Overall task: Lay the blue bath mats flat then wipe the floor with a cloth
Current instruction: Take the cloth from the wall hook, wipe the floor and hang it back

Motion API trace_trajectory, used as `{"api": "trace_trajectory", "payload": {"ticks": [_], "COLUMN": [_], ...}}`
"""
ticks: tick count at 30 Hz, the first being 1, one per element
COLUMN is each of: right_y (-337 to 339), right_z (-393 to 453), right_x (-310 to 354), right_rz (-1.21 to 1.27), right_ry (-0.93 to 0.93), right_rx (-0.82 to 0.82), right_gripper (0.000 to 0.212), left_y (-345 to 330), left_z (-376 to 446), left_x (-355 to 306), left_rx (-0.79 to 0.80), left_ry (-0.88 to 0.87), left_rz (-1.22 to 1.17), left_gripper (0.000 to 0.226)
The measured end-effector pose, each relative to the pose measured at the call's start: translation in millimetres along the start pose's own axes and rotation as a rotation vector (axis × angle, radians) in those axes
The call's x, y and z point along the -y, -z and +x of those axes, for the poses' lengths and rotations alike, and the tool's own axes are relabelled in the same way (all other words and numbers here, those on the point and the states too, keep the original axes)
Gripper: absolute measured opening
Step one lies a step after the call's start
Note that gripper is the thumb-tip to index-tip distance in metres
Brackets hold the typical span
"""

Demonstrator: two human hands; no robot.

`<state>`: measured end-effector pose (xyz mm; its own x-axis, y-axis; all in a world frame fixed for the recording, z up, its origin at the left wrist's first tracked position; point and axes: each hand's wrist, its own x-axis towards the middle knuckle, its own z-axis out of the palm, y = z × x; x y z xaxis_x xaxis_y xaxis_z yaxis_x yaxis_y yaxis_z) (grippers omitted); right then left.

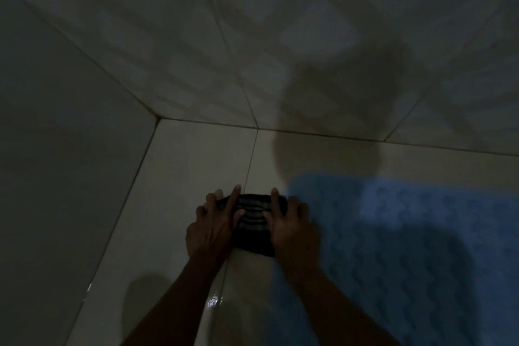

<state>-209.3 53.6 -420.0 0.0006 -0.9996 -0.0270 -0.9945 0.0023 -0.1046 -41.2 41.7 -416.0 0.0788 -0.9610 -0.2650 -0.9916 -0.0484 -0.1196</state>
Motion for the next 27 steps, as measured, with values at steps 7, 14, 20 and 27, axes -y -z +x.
{"api": "trace_trajectory", "payload": {"ticks": [7,14,20,27], "right_y": [-2,-4,-2,-3], "right_z": [44,75,101,124], "right_x": [-12,-18,-23,-32], "right_rz": [-0.008,0.002,0.001,0.061], "right_ry": [-0.048,-0.111,-0.134,-0.107], "right_rx": [-0.065,-0.073,-0.018,-0.021], "right_gripper": [0.054,0.051,0.054,0.048], "left_y": [10,17,25,29], "left_z": [41,94,120,132], "left_x": [-14,-25,-32,-37], "left_rx": [-0.099,-0.098,-0.102,-0.128], "left_ry": [-0.035,-0.106,-0.119,-0.101], "left_rz": [-0.010,-0.109,-0.161,-0.243], "left_gripper": [0.061,0.061,0.061,0.063]}}
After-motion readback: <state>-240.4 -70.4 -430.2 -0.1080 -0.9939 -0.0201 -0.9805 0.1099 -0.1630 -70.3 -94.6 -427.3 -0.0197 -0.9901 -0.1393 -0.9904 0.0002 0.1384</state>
